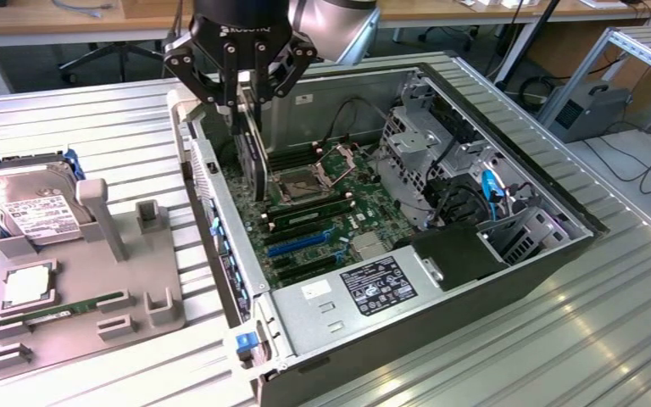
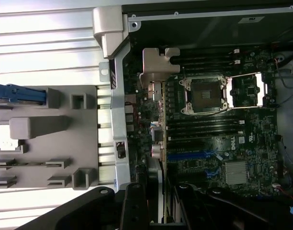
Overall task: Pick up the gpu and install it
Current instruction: 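Pick up the gpu and move the gpu toward the slot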
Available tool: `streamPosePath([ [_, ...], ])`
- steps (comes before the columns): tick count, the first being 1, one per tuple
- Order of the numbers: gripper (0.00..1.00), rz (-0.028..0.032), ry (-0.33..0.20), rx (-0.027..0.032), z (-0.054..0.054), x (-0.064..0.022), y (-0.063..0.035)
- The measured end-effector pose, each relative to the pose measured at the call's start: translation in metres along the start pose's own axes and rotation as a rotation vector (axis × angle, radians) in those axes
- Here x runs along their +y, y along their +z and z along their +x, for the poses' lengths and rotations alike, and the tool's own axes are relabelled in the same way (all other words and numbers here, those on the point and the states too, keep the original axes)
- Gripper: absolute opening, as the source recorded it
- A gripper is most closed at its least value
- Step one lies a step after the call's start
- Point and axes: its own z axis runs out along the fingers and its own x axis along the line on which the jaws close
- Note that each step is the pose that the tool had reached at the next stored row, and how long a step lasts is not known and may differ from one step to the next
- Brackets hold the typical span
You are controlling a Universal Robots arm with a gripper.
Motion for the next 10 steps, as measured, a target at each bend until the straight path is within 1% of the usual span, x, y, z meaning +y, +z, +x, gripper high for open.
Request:
streamPosePath([
  [10,0.27,0.0000,0.000,0.0000,-0.0023,0.0001,0.0019],
])
